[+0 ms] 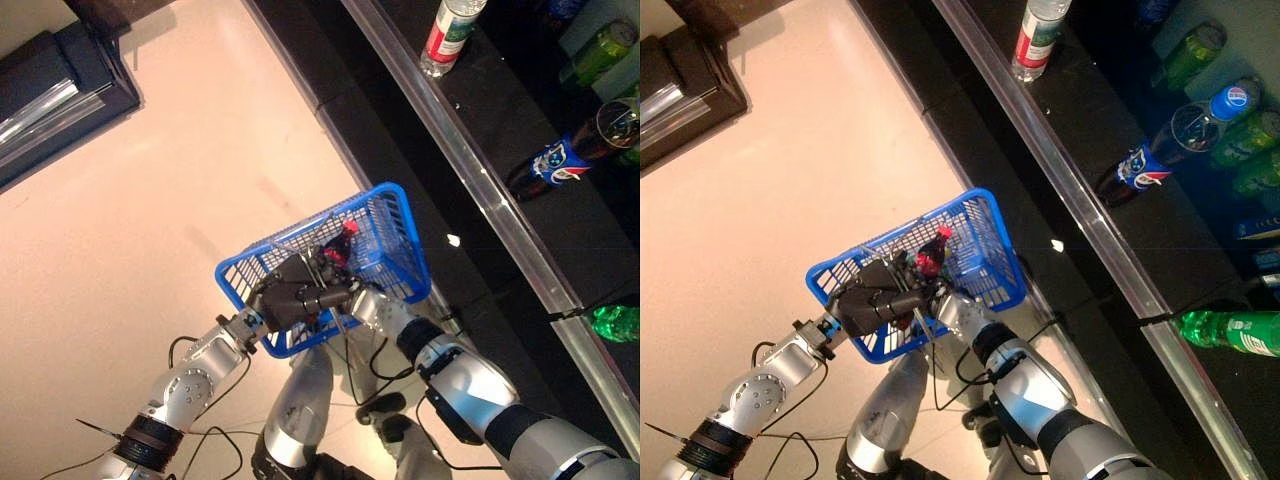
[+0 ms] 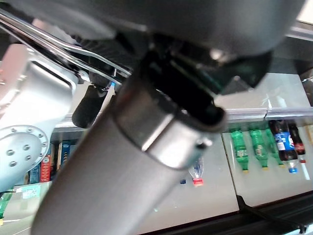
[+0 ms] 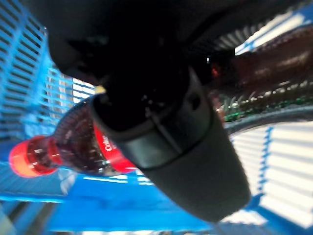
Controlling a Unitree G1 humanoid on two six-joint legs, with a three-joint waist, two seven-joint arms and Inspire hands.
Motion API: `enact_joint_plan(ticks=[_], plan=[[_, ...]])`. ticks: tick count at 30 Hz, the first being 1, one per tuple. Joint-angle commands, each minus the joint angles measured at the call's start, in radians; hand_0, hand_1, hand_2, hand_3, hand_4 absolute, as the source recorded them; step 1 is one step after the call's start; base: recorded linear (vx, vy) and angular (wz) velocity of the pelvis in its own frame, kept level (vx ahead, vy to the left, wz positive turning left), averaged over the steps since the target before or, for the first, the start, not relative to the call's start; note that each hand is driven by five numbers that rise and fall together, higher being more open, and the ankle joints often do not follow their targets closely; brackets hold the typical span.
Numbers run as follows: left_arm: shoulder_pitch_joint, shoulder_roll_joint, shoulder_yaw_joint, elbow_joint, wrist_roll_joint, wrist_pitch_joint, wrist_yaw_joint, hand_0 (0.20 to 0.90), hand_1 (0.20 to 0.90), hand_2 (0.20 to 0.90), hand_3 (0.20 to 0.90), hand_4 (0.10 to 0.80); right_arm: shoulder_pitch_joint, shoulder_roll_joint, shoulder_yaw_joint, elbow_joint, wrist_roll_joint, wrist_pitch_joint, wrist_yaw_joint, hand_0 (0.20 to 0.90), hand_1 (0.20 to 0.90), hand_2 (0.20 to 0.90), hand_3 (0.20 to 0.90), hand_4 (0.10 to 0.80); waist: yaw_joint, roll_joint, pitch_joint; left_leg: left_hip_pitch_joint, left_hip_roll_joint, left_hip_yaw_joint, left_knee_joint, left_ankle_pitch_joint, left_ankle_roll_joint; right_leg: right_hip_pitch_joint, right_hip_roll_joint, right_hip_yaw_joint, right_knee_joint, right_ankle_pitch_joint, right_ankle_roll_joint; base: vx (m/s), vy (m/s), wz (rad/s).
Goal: Pick up the drink and place into the basket.
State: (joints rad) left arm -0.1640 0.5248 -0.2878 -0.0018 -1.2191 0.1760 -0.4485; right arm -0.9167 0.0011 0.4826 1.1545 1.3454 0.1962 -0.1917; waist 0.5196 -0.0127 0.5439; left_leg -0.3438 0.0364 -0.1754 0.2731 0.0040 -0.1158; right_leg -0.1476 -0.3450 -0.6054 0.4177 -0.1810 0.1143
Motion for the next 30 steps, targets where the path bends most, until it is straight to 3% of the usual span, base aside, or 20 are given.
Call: enact_joint_plan(ticks=[1, 3, 4, 5, 17, 23, 30], plan=[[-0.176, -0.123, 0.013, -0.511, -0.184, -0.082, -0.241, 0.3, 0.3, 0.3, 0.2, 0.1, -0.169, 0.1, -0.037, -0.065, 0.086, -0.035, 0.097, 0.9, 0.9, 0.9, 0.9, 0.8, -0.001, 0.065, -0.024, -0.047, -0.026, 0.056, 0.012, 0.055, 0.054, 0.004, -0.027, 0.033, -0.007, 0.15, 0.008, 0.022, 0.003, 0.08], [-0.174, -0.124, 0.015, -0.508, -0.185, -0.082, -0.243, 0.3, 0.3, 0.3, 0.2, 0.1, -0.167, 0.095, -0.044, -0.072, 0.094, -0.045, 0.1, 0.9, 0.9, 0.9, 0.9, 0.8, -0.005, 0.061, -0.024, -0.037, -0.024, 0.054, 0.017, 0.03, 0.049, 0.008, -0.028, 0.048, 0.005, 0.129, 0.021, 0.055, -0.017, 0.08], [-0.17, -0.122, 0.018, -0.511, -0.185, -0.083, -0.244, 0.3, 0.3, 0.3, 0.2, 0.1, -0.171, 0.087, -0.052, -0.083, 0.109, -0.059, 0.103, 0.9, 0.9, 0.9, 0.9, 0.8, -0.005, 0.066, -0.024, -0.05, -0.022, 0.061, 0.015, 0.053, 0.056, -0.003, -0.033, 0.033, 0.002, 0.15, 0.01, 0.089, -0.037, 0.05], [-0.166, -0.12, 0.02, -0.51, -0.188, -0.083, -0.247, 0.3, 0.3, 0.3, 0.2, 0.1, -0.167, 0.085, -0.057, -0.091, 0.114, -0.066, 0.105, 0.9, 0.9, 0.9, 0.9, 0.8, -0.009, 0.063, -0.024, -0.039, -0.021, 0.062, 0.02, 0.025, 0.05, 0.002, -0.034, 0.048, 0.014, 0.128, 0.023, 0.0, 0.0, 0.0], [-0.097, -0.102, 0.072, -0.505, -0.216, -0.082, -0.305, 0.3, 0.3, 0.3, 0.2, 0.1, -0.096, -0.004, -0.063, -0.232, 0.098, -0.12, 0.184, 0.9, 0.9, 0.9, 0.9, 0.8, -0.029, 0.067, -0.024, -0.045, -0.014, 0.088, 0.028, 0.017, 0.051, -0.018, -0.055, 0.045, 0.036, 0.124, 0.024, 0.008, -0.001, -0.01], [0.007, -0.091, 0.141, -0.498, -0.226, -0.108, -0.336, 0.3, 0.3, 0.3, 0.2, 0.1, 0.081, -0.07, -0.052, -0.485, 0.044, -0.177, 0.155, 0.9, 0.9, 0.9, 0.9, 0.8, -0.061, 0.049, -0.024, -0.046, -0.004, 0.102, 0.033, 0.006, 0.052, -0.03, -0.051, 0.06, 0.03, 0.128, 0.027, -0.002, -0.003, -0.01], [0.072, -0.112, 0.225, -0.428, -0.18, -0.237, -0.359, 0.3, 0.3, 0.3, 0.2, 0.1, 0.334, -0.124, -0.117, -0.764, -0.091, -0.215, 0.135, 0.9, 0.9, 0.9, 0.9, 0.8, -0.133, 0.016, -0.024, -0.037, 0.024, 0.15, 0.014, 0.027, 0.06, -0.041, -0.024, 0.093, -0.013, 0.159, 0.014, -0.052, -0.015, -0.16]])
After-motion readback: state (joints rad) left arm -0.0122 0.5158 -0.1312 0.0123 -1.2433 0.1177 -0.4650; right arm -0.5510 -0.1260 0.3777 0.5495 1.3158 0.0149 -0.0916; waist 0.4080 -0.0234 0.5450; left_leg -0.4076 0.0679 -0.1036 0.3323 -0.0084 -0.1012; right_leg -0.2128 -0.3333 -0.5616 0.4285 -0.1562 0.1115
